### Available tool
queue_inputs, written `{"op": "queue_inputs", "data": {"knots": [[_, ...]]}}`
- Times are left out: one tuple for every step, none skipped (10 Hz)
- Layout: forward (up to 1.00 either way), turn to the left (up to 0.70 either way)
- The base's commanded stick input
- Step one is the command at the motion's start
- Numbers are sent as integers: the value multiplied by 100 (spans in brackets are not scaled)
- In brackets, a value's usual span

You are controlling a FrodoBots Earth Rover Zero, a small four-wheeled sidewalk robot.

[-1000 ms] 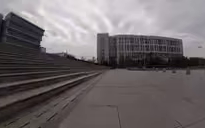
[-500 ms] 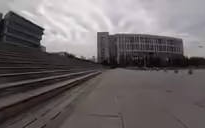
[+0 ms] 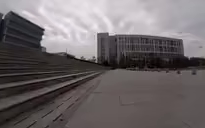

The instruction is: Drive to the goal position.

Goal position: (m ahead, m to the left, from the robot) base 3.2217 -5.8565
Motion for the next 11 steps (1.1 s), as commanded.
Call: {"op": "queue_inputs", "data": {"knots": [[70,0],[70,0],[70,0],[70,0],[70,-24],[70,-35],[70,-35],[70,-7],[70,0],[70,0],[70,0]]}}
